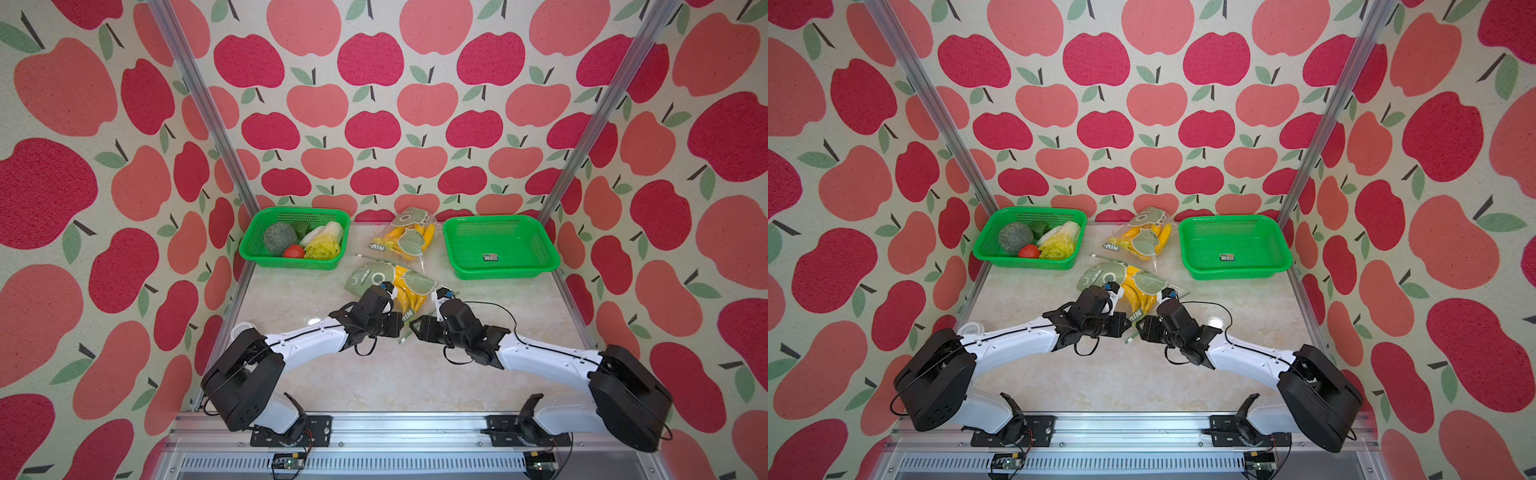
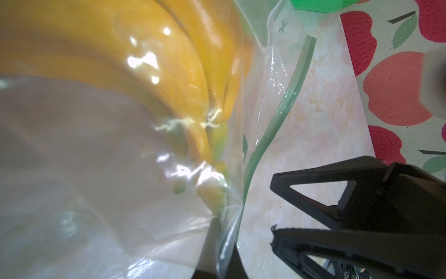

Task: Open the zip-top bag and take out the banana
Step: Adjust the zipper food storage bag at the center of the board.

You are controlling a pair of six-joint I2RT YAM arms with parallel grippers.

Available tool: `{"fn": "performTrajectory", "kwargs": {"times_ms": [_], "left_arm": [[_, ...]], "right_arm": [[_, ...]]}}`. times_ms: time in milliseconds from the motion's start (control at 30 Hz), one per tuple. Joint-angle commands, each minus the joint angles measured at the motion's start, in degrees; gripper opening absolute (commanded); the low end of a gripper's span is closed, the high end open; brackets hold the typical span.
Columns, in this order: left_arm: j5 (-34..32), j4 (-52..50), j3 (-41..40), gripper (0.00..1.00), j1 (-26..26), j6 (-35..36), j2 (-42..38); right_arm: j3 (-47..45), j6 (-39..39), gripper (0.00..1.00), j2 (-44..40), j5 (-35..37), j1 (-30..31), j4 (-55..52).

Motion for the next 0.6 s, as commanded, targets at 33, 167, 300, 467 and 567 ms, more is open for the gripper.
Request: {"fn": "performTrajectory", "kwargs": {"times_ms": [33,167,300,467,567], "left_arm": [[-0.9,-1.0,-1.9,0.17,-1.2,-2.2,-1.6],[1.1,-0.2,-6.3,0.34,-2.2,-4.5,-3.0],[2.5,2.8,-10.1,0.46,-4.3,-8.2,-4.2],[2.5,6.7,-12.3,0.46,-7.0,-11.1,-3.4],[2.2,7.6,-12.0,0.4,-7.1,-11.4,-1.9]], "right_arm": [[-2.0,5.0,0.53,1.4,-0.1,0.3,3.2],[-3.7,6.4,0.52,0.9,0.6,0.4,3.9],[-4.8,7.3,0.51,0.8,0.6,0.4,4.5],[-6.2,8.3,0.51,0.1,1.4,0.5,4.7],[-6.4,8.3,0.5,0.1,0.9,0.5,4.7]]}}
